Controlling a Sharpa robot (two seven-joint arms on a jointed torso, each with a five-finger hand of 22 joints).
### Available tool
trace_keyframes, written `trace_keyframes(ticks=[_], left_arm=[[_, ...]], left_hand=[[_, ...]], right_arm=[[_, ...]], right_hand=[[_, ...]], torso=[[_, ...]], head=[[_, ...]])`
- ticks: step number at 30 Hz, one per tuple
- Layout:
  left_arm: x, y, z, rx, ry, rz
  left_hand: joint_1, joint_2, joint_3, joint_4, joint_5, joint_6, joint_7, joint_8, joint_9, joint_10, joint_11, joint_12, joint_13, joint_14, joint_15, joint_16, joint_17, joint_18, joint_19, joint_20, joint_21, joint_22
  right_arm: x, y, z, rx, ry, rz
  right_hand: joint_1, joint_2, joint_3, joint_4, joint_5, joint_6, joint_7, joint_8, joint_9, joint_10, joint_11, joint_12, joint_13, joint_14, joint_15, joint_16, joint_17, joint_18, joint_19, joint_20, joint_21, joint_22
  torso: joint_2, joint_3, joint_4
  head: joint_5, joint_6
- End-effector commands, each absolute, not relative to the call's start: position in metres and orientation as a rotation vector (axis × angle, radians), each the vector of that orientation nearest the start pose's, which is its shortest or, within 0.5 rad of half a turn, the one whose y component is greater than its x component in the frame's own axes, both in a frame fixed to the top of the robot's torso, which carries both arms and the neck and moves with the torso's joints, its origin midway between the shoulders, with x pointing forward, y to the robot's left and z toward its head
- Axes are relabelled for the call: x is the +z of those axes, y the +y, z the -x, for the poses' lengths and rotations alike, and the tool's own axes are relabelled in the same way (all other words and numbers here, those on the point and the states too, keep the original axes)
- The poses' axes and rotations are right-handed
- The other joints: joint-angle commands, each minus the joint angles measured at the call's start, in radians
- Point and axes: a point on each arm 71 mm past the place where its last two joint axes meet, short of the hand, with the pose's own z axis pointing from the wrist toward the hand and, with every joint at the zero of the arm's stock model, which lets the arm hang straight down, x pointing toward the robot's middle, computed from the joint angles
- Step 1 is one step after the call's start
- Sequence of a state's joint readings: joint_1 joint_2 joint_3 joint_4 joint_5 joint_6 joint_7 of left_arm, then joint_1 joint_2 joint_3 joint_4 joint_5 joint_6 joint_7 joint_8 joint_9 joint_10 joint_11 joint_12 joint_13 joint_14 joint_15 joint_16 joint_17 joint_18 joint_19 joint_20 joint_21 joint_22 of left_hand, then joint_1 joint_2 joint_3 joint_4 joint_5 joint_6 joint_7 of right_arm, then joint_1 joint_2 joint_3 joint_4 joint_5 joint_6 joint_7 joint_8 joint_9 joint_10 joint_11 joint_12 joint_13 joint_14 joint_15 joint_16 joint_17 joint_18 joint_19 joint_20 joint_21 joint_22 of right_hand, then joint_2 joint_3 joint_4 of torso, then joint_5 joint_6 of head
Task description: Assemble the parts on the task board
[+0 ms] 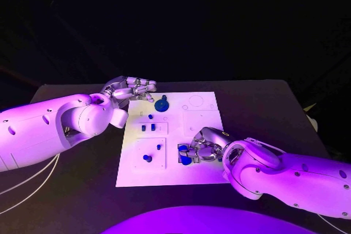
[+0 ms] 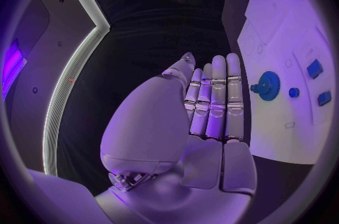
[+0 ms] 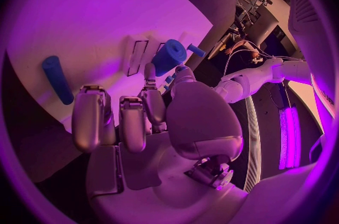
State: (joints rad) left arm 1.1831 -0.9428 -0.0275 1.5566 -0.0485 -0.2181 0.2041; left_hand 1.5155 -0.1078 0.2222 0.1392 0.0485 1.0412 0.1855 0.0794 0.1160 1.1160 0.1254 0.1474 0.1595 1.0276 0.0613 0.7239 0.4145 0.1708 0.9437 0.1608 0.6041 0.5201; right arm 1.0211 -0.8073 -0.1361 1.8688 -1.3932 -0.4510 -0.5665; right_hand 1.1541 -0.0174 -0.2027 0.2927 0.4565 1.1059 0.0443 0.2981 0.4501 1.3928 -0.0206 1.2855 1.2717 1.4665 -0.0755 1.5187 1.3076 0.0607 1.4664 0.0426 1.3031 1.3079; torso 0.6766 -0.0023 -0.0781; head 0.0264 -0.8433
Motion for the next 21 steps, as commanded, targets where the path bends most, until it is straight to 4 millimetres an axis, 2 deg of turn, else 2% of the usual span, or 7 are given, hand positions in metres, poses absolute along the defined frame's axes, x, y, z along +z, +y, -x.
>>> trace_keyframes(ticks=[1,5,8,15,21], left_arm=[[-0.190,0.240,-0.477,-1.478,1.625,1.176],[-0.190,0.240,-0.477,-1.477,1.625,1.176],[-0.190,0.240,-0.477,-1.477,1.625,1.176],[-0.190,0.241,-0.477,-1.475,1.626,1.178],[-0.190,0.242,-0.476,-1.472,1.625,1.179]], left_hand=[[-0.001,0.006,-0.003,-0.002,0.000,-0.005,0.000,0.002,-0.001,-0.009,0.000,0.003,0.001,-0.006,0.002,-0.001,-0.001,0.010,0.004,0.000,-0.007,-0.001],[-0.001,0.006,-0.003,-0.002,0.000,-0.005,0.000,0.002,-0.001,-0.009,0.000,0.003,0.001,-0.006,0.002,-0.001,-0.001,0.010,0.004,0.000,-0.007,-0.001],[-0.001,0.006,-0.003,-0.002,0.000,-0.005,0.000,0.002,-0.001,-0.009,0.000,0.003,0.001,-0.006,0.002,-0.001,-0.001,0.010,0.004,0.000,-0.007,-0.001],[-0.001,0.006,-0.003,-0.002,0.000,-0.005,0.000,0.002,-0.001,-0.009,0.000,0.003,0.001,-0.006,0.002,-0.001,-0.001,0.010,0.004,0.000,-0.007,-0.001],[-0.001,0.006,-0.003,-0.002,0.000,-0.005,0.000,0.002,-0.001,-0.009,0.000,0.003,0.001,-0.006,0.002,-0.001,-0.001,0.010,0.004,0.000,-0.007,-0.001]], right_arm=[[-0.262,-0.118,-0.360,0.655,2.004,-0.128],[-0.261,-0.120,-0.361,0.648,1.990,-0.137],[-0.261,-0.120,-0.361,0.653,1.984,-0.140],[-0.255,-0.119,-0.355,0.687,1.961,-0.125],[-0.250,-0.122,-0.348,0.711,1.951,-0.098]], right_hand=[[-0.019,-0.001,-0.012,0.000,-0.026,-0.002,0.007,0.005,0.003,0.002,0.001,0.003,-0.001,0.083,-0.004,0.002,0.162,-0.007,0.010,-0.010,-0.005,0.192],[-0.045,-0.004,-0.022,0.001,-0.106,-0.007,0.008,0.012,0.009,0.001,0.002,0.000,-0.001,0.083,-0.003,0.001,0.159,-0.006,0.009,-0.009,-0.011,0.191],[-0.058,-0.004,-0.023,0.001,-0.137,-0.009,0.008,0.015,0.012,0.000,0.002,-0.001,0.000,0.083,-0.003,0.001,0.159,-0.006,0.009,-0.009,-0.012,0.190],[-0.057,0.001,-0.020,0.000,-0.135,-0.009,0.007,0.017,0.013,0.002,0.002,0.001,0.003,0.083,-0.003,0.001,0.158,-0.006,0.009,-0.009,-0.011,0.191],[-0.001,0.015,-0.005,-0.007,-0.090,-0.011,0.004,0.025,0.019,0.010,-0.001,0.010,0.016,0.084,-0.005,0.003,0.164,-0.007,0.012,-0.011,-0.005,0.192]], torso=[[-0.001,0.0001,-0.0003],[-0.001,0.0000,-0.0004],[-0.001,0.0003,-0.0008],[0.000,0.0012,-0.0010],[-0.001,0.0003,-0.0017]], head=[[0.001,-0.001],[0.002,-0.001],[0.002,-0.001],[0.004,-0.001],[0.007,-0.002]])
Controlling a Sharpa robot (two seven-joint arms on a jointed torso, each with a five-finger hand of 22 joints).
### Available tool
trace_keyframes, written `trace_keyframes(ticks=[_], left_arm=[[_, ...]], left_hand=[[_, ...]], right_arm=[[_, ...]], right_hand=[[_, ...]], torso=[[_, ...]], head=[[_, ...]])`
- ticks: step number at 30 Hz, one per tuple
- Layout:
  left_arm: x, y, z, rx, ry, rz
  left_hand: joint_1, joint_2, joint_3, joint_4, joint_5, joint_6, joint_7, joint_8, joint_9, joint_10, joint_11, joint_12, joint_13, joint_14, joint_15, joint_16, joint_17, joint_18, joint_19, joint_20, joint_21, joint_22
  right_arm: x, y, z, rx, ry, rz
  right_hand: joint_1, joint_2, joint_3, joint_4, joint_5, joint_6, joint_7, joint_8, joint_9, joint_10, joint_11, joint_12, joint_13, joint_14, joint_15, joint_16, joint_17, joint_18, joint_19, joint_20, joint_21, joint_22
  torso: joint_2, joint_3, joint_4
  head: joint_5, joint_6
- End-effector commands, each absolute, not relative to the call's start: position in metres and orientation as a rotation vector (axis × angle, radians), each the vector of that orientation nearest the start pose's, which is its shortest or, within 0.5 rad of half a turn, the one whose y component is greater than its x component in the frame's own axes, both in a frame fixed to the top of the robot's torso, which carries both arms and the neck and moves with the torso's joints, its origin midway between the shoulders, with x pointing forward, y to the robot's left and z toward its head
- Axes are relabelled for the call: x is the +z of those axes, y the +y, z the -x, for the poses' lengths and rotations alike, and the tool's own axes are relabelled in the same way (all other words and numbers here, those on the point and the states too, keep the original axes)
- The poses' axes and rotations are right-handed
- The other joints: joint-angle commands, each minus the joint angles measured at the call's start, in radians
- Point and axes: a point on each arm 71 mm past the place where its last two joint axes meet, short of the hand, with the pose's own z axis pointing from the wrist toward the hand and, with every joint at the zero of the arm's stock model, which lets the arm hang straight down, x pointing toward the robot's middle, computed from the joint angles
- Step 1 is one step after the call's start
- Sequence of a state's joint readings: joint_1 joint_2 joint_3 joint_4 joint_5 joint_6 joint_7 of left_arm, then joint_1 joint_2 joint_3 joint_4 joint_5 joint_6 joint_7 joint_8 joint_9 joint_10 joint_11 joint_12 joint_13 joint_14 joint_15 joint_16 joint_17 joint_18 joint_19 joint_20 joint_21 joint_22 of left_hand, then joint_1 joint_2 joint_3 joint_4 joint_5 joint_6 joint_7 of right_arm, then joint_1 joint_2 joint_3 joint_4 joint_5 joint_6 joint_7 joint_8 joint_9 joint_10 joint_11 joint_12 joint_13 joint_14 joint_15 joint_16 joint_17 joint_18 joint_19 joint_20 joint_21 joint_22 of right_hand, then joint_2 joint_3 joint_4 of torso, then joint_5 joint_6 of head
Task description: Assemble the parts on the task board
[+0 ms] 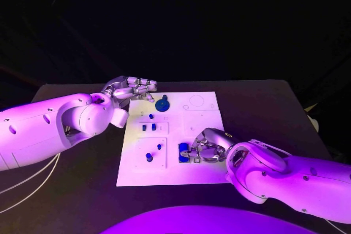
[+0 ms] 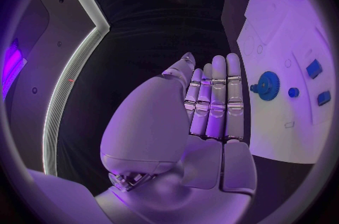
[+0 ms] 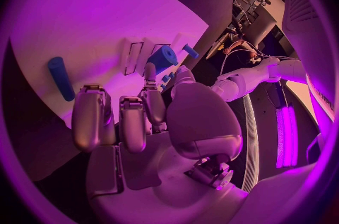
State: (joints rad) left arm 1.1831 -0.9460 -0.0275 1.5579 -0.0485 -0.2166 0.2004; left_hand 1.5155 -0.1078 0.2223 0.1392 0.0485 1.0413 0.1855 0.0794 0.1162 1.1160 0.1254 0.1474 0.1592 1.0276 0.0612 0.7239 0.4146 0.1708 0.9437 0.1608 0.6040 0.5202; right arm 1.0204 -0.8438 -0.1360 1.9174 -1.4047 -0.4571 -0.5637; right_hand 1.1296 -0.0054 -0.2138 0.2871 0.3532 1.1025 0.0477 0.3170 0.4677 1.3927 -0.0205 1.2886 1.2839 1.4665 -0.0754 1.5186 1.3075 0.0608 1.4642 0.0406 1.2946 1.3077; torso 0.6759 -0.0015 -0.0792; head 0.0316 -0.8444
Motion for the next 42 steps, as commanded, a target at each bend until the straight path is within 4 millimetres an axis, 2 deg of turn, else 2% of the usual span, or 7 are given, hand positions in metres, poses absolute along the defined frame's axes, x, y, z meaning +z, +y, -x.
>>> trace_keyframes(ticks=[1,11,21,28,31,37,42], left_arm=[[-0.190,0.242,-0.476,-1.472,1.625,1.179],[-0.190,0.242,-0.476,-1.473,1.626,1.178],[-0.190,0.241,-0.476,-1.474,1.628,1.178],[-0.190,0.241,-0.476,-1.472,1.632,1.178],[-0.190,0.241,-0.476,-1.473,1.633,1.178],[-0.190,0.241,-0.476,-1.473,1.633,1.178],[-0.190,0.242,-0.476,-1.473,1.634,1.178]], left_hand=[[-0.001,0.006,-0.003,-0.002,0.000,-0.005,0.000,0.002,-0.001,-0.010,0.000,0.003,0.001,-0.006,0.002,-0.001,-0.001,0.010,0.004,0.000,-0.007,-0.001],[-0.001,0.006,-0.003,-0.002,0.000,-0.005,0.000,0.002,-0.001,-0.010,0.000,0.003,0.001,-0.006,0.002,-0.001,-0.001,0.010,0.004,0.000,-0.007,-0.001],[-0.001,0.006,-0.003,-0.002,0.000,-0.005,0.000,0.002,-0.001,-0.010,0.000,0.003,0.001,-0.006,0.002,-0.001,-0.001,0.010,0.004,0.000,-0.007,-0.001],[-0.003,0.009,-0.004,-0.002,0.000,-0.006,0.000,0.003,-0.001,-0.011,0.000,0.005,0.002,-0.007,0.003,-0.001,-0.002,0.010,0.004,0.000,-0.008,-0.001],[-0.003,0.009,-0.004,-0.002,0.000,-0.006,0.000,0.003,-0.001,-0.011,0.000,0.005,0.002,-0.007,0.003,-0.001,-0.002,0.010,0.004,0.000,-0.008,-0.001],[-0.003,0.009,-0.004,-0.002,0.000,-0.006,0.000,0.003,-0.001,-0.011,0.000,0.005,0.002,-0.007,0.003,-0.001,-0.002,0.010,0.004,0.000,-0.008,-0.001],[-0.003,0.009,-0.004,-0.002,0.000,-0.006,0.000,0.003,-0.001,-0.011,0.000,0.005,0.002,-0.007,0.003,-0.001,-0.002,0.010,0.004,0.000,-0.008,-0.001]], right_arm=[[-0.250,-0.123,-0.347,0.714,1.953,-0.095],[-0.250,-0.124,-0.345,0.715,1.969,-0.074],[-0.256,-0.121,-0.351,0.686,1.991,-0.057],[-0.258,-0.119,-0.354,0.663,1.995,-0.023],[-0.260,-0.120,-0.356,0.650,1.998,-0.020],[-0.260,-0.122,-0.356,0.640,2.007,-0.013],[-0.260,-0.120,-0.354,0.649,2.016,0.002]], right_hand=[[0.034,0.006,0.008,-0.002,0.020,-0.007,0.000,0.008,0.003,0.013,-0.001,0.011,0.009,0.084,-0.006,0.004,0.165,-0.008,0.015,-0.009,0.006,0.193],[0.089,0.011,0.011,-0.005,0.056,-0.005,-0.004,0.018,0.008,0.027,-0.005,0.031,0.032,0.085,-0.009,0.007,0.171,-0.010,0.019,-0.012,0.016,0.196],[0.110,0.041,0.020,0.000,0.069,0.003,-0.010,0.028,0.013,0.045,-0.010,0.057,0.059,0.087,-0.013,0.011,0.179,-0.012,0.023,-0.015,0.025,0.199],[0.153,0.058,0.034,-0.010,0.078,0.002,-0.015,0.033,0.016,0.050,-0.015,0.062,0.067,0.087,-0.017,0.012,0.181,-0.012,0.023,-0.018,0.026,0.199],[0.183,0.061,0.039,-0.016,0.045,0.000,-0.016,0.036,0.018,0.051,-0.016,0.062,0.069,0.088,-0.018,0.013,0.182,-0.012,0.024,-0.020,0.028,0.199],[0.215,0.054,0.039,-0.025,0.012,-0.002,-0.017,0.040,0.020,0.052,-0.017,0.063,0.072,0.088,-0.019,0.014,0.185,-0.013,0.024,-0.021,0.029,0.200],[0.250,0.045,0.038,-0.036,-0.069,-0.002,-0.017,0.045,0.022,0.054,-0.018,0.066,0.078,0.088,-0.019,0.015,0.186,-0.012,0.023,-0.022,0.028,0.199]], torso=[[-0.001,-0.0006,-0.0003],[0.000,-0.0004,0.0000],[0.001,-0.0005,0.0016],[0.000,-0.0004,0.0002],[-0.001,-0.0009,-0.0004],[-0.001,0.0004,-0.0008],[0.000,0.0005,-0.0002]], head=[[0.002,-0.001],[0.002,0.000],[0.002,0.000],[0.003,-0.004],[0.003,-0.006],[0.003,-0.005],[0.002,-0.006]])
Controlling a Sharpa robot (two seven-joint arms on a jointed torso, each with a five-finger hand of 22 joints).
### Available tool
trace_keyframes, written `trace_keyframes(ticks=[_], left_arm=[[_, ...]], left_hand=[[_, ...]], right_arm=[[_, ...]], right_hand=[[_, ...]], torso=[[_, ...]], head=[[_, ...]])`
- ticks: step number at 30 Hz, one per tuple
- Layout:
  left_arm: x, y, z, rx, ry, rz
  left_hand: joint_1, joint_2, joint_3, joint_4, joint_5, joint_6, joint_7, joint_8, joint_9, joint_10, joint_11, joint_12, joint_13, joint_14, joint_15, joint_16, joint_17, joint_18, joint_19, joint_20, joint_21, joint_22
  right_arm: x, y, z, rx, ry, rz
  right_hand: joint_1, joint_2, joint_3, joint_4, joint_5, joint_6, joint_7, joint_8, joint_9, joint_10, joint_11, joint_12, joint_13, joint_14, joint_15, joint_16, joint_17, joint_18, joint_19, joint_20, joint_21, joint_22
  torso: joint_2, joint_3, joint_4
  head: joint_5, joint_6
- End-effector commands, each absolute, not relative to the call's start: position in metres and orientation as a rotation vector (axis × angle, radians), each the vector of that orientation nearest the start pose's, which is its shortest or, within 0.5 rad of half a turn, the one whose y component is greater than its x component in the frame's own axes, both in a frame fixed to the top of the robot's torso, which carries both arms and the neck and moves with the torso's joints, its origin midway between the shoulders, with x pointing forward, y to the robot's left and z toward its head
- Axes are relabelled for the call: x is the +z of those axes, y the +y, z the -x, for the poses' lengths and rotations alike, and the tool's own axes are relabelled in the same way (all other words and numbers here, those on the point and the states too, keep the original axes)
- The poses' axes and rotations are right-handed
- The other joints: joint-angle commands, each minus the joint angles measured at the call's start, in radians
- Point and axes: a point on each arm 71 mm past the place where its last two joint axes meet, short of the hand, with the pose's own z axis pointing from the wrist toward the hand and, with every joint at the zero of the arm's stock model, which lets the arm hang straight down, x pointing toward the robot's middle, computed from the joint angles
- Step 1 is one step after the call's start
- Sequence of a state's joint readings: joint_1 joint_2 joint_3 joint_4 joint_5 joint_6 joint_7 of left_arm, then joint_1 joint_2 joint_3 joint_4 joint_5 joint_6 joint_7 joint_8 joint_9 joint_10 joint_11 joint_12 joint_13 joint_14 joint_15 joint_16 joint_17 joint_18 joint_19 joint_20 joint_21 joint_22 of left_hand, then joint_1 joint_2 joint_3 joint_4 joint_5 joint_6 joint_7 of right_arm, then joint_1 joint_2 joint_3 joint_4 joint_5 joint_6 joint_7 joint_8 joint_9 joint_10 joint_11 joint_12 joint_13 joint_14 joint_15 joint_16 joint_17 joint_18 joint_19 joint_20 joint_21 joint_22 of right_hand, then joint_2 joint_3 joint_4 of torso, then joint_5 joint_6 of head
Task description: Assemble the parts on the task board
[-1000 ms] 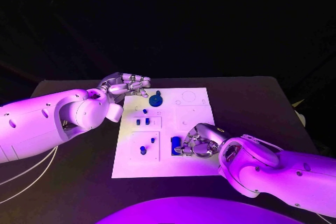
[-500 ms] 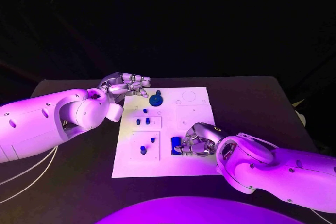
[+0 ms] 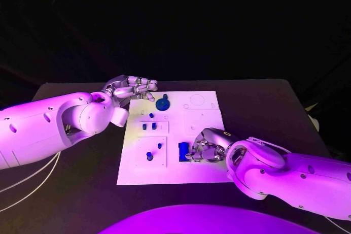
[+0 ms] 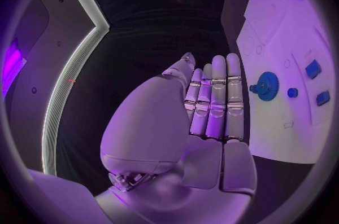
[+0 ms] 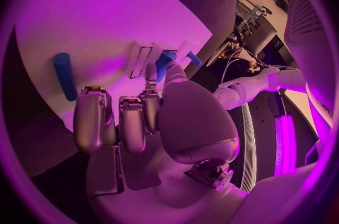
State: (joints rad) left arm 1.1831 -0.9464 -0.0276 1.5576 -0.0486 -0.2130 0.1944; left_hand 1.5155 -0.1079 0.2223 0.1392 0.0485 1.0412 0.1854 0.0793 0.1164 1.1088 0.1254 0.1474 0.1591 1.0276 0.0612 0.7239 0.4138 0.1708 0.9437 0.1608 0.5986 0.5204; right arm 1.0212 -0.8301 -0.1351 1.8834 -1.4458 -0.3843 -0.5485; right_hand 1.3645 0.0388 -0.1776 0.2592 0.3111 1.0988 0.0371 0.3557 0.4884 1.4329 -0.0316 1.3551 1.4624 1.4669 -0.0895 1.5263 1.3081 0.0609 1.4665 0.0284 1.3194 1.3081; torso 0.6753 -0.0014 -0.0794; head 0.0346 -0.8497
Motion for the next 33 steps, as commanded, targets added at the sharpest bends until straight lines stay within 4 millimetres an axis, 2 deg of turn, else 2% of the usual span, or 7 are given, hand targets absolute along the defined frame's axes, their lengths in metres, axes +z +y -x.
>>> trace_keyframes(ticks=[1,10,21,29,33], left_arm=[[-0.190,0.242,-0.476,-1.473,1.634,1.178],[-0.190,0.242,-0.476,-1.472,1.634,1.178],[-0.190,0.242,-0.476,-1.472,1.634,1.179],[-0.190,0.244,-0.476,-1.468,1.633,1.180],[-0.190,0.245,-0.476,-1.465,1.632,1.182]], left_hand=[[-0.003,0.009,-0.004,-0.002,0.000,-0.005,0.000,0.003,-0.001,-0.004,0.000,0.005,0.002,-0.007,0.003,-0.001,-0.001,0.010,0.004,0.000,-0.003,-0.002],[-0.003,0.009,-0.004,-0.002,0.000,-0.005,0.000,0.003,-0.001,-0.004,0.000,0.005,0.002,-0.007,0.003,-0.001,-0.001,0.010,0.004,0.000,-0.003,-0.002],[-0.003,0.009,-0.004,-0.002,0.000,-0.005,0.000,0.003,-0.001,-0.004,0.000,0.005,0.002,-0.007,0.003,-0.001,-0.001,0.010,0.004,0.000,-0.003,-0.002],[-0.003,0.009,-0.004,-0.002,0.000,-0.005,0.000,0.003,-0.001,-0.004,0.000,0.005,0.002,-0.007,0.003,-0.001,-0.001,0.010,0.004,0.000,-0.003,-0.002],[-0.003,0.009,-0.004,-0.002,0.000,-0.005,0.000,0.003,-0.001,-0.004,0.000,0.005,0.002,-0.007,0.003,-0.001,-0.001,0.010,0.004,0.000,-0.003,-0.002]], right_arm=[[-0.260,-0.120,-0.354,0.652,2.016,0.003],[-0.259,-0.119,-0.353,0.652,2.009,0.017],[-0.259,-0.120,-0.357,0.628,1.985,0.002],[-0.255,-0.130,-0.353,0.648,1.993,-0.017],[-0.249,-0.139,-0.350,0.689,2.004,-0.041]], right_hand=[[0.018,-0.002,0.001,-0.010,-0.034,0.002,-0.006,0.007,0.002,0.015,-0.006,0.000,-0.100,0.088,-0.005,0.007,0.185,-0.012,0.021,-0.010,0.002,0.199],[0.021,-0.007,-0.001,-0.011,-0.046,0.002,-0.006,0.008,0.002,0.016,-0.006,0.002,-0.097,0.088,-0.005,0.007,0.185,-0.013,0.021,-0.010,0.003,0.199],[0.015,0.015,0.006,0.002,-0.051,0.005,-0.007,0.012,0.003,0.022,-0.007,0.010,-0.088,0.088,-0.006,0.008,0.187,-0.013,0.022,-0.010,0.005,0.199],[0.009,0.012,0.002,0.009,-0.042,0.004,-0.007,0.012,0.003,0.022,-0.006,0.008,-0.089,0.088,-0.006,0.007,0.185,-0.012,0.020,-0.010,0.000,0.198],[0.009,0.000,-0.004,0.010,-0.039,-0.004,-0.004,0.010,0.002,0.010,-0.004,-0.010,-0.105,0.086,-0.004,0.002,0.176,-0.009,0.015,-0.009,-0.016,0.194]], torso=[[0.001,0.0005,0.0003],[0.001,-0.0001,0.0005],[0.001,0.0002,0.0015],[0.000,0.0001,0.0002],[0.000,0.0004,-0.0010]], head=[[0.000,-0.001],[0.000,-0.003],[-0.002,-0.003],[0.002,-0.002],[0.001,0.000]])
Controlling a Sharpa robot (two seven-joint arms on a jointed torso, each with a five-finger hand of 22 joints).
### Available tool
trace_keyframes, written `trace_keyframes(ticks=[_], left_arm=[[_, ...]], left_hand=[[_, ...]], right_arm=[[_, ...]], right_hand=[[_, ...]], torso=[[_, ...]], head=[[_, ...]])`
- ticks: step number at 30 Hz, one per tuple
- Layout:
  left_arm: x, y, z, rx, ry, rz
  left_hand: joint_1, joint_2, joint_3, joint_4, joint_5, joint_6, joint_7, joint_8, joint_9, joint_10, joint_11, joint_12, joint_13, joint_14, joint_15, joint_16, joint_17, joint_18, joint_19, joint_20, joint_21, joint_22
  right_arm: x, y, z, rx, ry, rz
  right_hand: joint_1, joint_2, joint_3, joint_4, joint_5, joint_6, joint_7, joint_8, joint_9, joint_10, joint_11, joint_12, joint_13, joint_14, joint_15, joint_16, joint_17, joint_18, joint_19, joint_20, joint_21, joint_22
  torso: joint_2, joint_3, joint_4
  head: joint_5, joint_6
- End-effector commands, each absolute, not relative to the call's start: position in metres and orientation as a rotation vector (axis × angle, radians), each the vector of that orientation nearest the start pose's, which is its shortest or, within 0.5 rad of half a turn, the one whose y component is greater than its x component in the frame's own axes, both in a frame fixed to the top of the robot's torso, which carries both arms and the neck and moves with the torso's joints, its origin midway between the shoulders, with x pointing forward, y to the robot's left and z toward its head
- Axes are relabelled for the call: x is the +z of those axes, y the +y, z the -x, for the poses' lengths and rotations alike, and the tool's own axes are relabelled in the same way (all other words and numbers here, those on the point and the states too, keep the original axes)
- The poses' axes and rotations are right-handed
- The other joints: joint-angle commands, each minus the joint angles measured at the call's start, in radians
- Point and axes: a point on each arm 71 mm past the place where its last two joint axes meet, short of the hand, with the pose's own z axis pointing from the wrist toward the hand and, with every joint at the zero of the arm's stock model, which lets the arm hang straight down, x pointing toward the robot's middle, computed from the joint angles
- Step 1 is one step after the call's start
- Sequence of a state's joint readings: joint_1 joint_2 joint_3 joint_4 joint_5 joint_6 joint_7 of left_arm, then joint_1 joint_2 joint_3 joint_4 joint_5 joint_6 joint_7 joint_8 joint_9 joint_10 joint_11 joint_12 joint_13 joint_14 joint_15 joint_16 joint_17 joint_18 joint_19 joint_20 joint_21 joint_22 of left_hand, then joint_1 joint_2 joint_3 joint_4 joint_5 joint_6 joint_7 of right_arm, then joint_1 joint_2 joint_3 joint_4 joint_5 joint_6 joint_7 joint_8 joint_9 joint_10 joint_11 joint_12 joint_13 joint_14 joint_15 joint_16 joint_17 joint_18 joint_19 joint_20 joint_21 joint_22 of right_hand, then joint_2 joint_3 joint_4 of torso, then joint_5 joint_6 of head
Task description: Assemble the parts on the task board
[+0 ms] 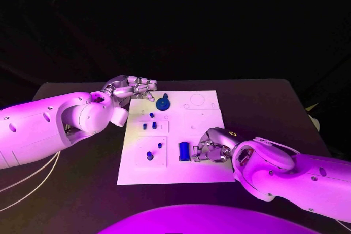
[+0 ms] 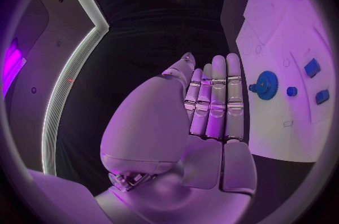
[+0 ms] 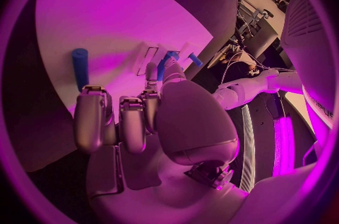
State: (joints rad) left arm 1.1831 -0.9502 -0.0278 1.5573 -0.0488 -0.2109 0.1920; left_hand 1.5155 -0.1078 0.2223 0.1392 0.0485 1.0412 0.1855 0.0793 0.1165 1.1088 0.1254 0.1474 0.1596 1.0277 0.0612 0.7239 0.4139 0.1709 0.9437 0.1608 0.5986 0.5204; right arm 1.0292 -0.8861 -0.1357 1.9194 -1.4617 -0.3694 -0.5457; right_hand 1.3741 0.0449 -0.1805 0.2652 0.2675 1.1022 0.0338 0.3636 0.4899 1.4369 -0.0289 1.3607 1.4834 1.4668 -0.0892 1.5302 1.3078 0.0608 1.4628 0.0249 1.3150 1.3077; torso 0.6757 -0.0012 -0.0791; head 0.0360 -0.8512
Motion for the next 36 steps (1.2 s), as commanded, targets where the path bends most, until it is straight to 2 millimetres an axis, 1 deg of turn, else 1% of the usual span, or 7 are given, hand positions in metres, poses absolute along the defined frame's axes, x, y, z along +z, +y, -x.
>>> trace_keyframes(ticks=[1,5,10,14,19,23,36], left_arm=[[-0.190,0.245,-0.476,-1.464,1.632,1.182],[-0.191,0.245,-0.476,-1.463,1.632,1.183],[-0.191,0.245,-0.476,-1.464,1.635,1.183],[-0.191,0.245,-0.476,-1.464,1.635,1.182],[-0.191,0.245,-0.476,-1.464,1.627,1.180],[-0.191,0.245,-0.476,-1.465,1.624,1.179],[-0.190,0.246,-0.476,-1.465,1.623,1.179]], left_hand=[[-0.003,0.009,-0.004,-0.002,0.000,-0.006,0.000,0.003,-0.001,-0.004,0.000,0.005,0.001,-0.007,0.003,-0.001,-0.001,0.010,0.004,0.000,-0.003,-0.002],[-0.003,0.009,-0.004,-0.002,0.000,-0.006,0.000,0.003,-0.001,-0.004,0.000,0.005,0.001,-0.007,0.003,-0.001,-0.001,0.010,0.004,0.000,-0.003,-0.002],[-0.003,0.009,-0.004,-0.002,0.000,-0.006,0.000,0.003,-0.001,-0.004,0.000,0.005,0.001,-0.007,0.003,-0.001,-0.001,0.010,0.004,0.000,-0.003,-0.002],[-0.003,0.009,-0.004,-0.002,0.000,-0.006,0.000,0.003,-0.001,-0.004,0.000,0.005,0.001,-0.007,0.003,-0.001,-0.001,0.010,0.004,0.000,-0.003,-0.002],[-0.003,0.009,-0.004,-0.002,0.000,-0.006,0.000,0.003,-0.001,-0.004,0.000,0.005,0.001,-0.007,0.003,-0.001,-0.001,0.010,0.004,0.000,-0.003,-0.002],[-0.003,0.009,-0.004,-0.002,0.000,-0.006,0.000,0.003,-0.001,-0.004,0.000,0.005,0.001,-0.007,0.003,-0.001,-0.001,0.010,0.004,0.000,-0.003,-0.002],[-0.003,0.009,-0.004,-0.002,0.000,-0.006,0.000,0.003,-0.001,-0.004,0.000,0.005,0.001,-0.007,0.003,-0.001,-0.001,0.010,0.004,0.000,-0.003,-0.002]], right_arm=[[-0.247,-0.142,-0.349,0.697,2.003,-0.049],[-0.240,-0.155,-0.348,0.709,1.987,-0.078],[-0.231,-0.181,-0.355,0.665,1.947,-0.112],[-0.226,-0.205,-0.362,0.576,1.912,-0.084],[-0.225,-0.222,-0.365,0.486,1.899,-0.061],[-0.228,-0.227,-0.364,0.432,1.892,-0.037],[-0.246,-0.220,-0.359,0.396,1.938,-0.015]], right_hand=[[0.000,-0.009,-0.003,0.003,0.005,-0.011,0.001,0.001,0.000,0.002,-0.006,-0.022,-0.131,0.085,-0.004,-0.004,0.172,-0.008,0.016,-0.005,-0.019,0.193],[0.003,-0.018,-0.007,0.004,0.004,-0.029,0.009,-0.010,-0.004,-0.011,0.000,-0.042,-0.148,0.083,0.001,-0.009,0.163,-0.006,0.011,-0.003,-0.032,0.189],[0.016,-0.022,-0.008,0.006,0.005,-0.077,0.037,-0.057,-0.029,-0.019,0.023,-0.052,-0.154,0.083,0.019,-0.009,0.163,-0.006,0.010,0.010,-0.033,0.189],[0.022,-0.025,-0.008,0.004,0.007,-0.078,0.039,-0.064,-0.034,-0.026,0.026,-0.063,-0.164,0.083,0.022,-0.009,0.163,-0.007,0.011,0.013,-0.029,0.190],[0.044,-0.016,0.004,0.004,0.062,-0.062,0.038,-0.081,-0.048,-0.045,0.025,-0.101,-0.195,0.083,0.022,-0.009,0.165,-0.008,0.014,0.018,-0.019,0.193],[0.040,-0.019,0.001,0.011,0.064,-0.048,0.036,-0.085,-0.052,-0.042,0.023,-0.102,-0.195,0.084,0.021,-0.007,0.168,-0.009,0.017,0.018,-0.013,0.195],[-0.003,-0.025,-0.017,0.026,0.058,-0.029,0.035,-0.097,-0.062,-0.035,0.023,-0.102,-0.193,0.084,0.021,-0.007,0.168,-0.009,0.017,0.018,-0.015,0.194]], torso=[[-0.001,0.0001,-0.0012],[-0.002,-0.0004,-0.0027],[-0.003,-0.0002,-0.0042],[-0.002,0.0000,-0.0027],[-0.001,0.0001,-0.0026],[-0.002,0.0003,-0.0044],[-0.001,0.0002,-0.0015]], head=[[0.000,0.003],[-0.004,0.005],[-0.012,0.006],[-0.018,0.009],[-0.027,0.013],[-0.030,0.013],[-0.031,0.012]])
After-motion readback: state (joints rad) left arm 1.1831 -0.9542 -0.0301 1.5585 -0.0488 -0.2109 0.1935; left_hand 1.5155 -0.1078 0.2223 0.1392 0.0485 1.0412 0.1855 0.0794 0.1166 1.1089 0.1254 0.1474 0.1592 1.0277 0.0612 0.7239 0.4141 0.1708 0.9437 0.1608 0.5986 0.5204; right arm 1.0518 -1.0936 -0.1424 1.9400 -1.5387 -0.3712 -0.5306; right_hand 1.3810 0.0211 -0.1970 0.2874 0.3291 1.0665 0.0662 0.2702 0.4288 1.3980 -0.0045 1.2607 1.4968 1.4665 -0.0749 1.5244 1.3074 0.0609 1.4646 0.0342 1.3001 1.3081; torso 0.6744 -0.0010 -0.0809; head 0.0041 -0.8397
